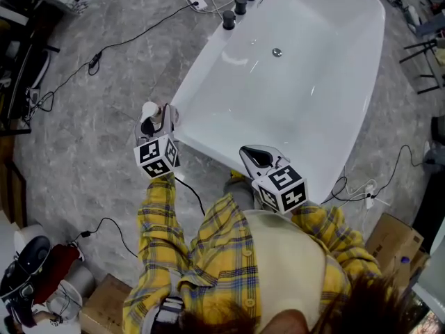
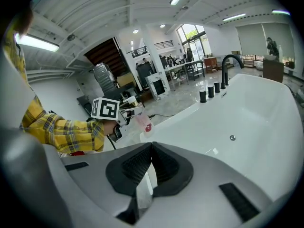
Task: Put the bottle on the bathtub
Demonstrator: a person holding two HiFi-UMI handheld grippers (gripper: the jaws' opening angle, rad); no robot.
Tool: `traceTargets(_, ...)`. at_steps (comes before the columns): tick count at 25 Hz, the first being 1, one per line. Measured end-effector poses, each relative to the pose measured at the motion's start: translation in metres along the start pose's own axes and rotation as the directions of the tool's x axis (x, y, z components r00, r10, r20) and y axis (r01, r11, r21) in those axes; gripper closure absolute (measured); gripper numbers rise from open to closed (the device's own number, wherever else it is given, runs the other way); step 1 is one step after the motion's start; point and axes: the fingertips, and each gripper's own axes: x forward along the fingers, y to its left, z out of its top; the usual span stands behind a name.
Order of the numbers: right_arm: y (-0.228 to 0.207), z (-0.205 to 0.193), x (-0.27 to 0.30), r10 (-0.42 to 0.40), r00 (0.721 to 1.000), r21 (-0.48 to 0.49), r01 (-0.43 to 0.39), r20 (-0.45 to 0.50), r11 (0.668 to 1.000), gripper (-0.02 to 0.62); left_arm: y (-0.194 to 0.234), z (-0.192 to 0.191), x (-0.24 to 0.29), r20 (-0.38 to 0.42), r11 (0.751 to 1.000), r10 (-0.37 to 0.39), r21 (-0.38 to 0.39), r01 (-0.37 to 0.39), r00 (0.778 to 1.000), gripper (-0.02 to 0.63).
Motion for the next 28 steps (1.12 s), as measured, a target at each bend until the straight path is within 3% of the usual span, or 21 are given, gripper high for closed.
traceTargets(13, 0.002, -0.002, -0.001, -0.003, 1.000, 0.016, 0.003, 0.011, 1.000, 0.581, -0.006, -0.006, 0.005, -0.039, 1.000, 0.007, 0.028, -0.006, 0.999, 0.380)
traceTargets(28, -0.002, -0.003, -0.013, -0.027, 0.999, 0.037, 0.026, 0.029, 0.999, 0.581, -0.003, -0.003, -0.004, -0.041, 1.000, 0.031, -0.001, -0.031, 0.999, 0.353)
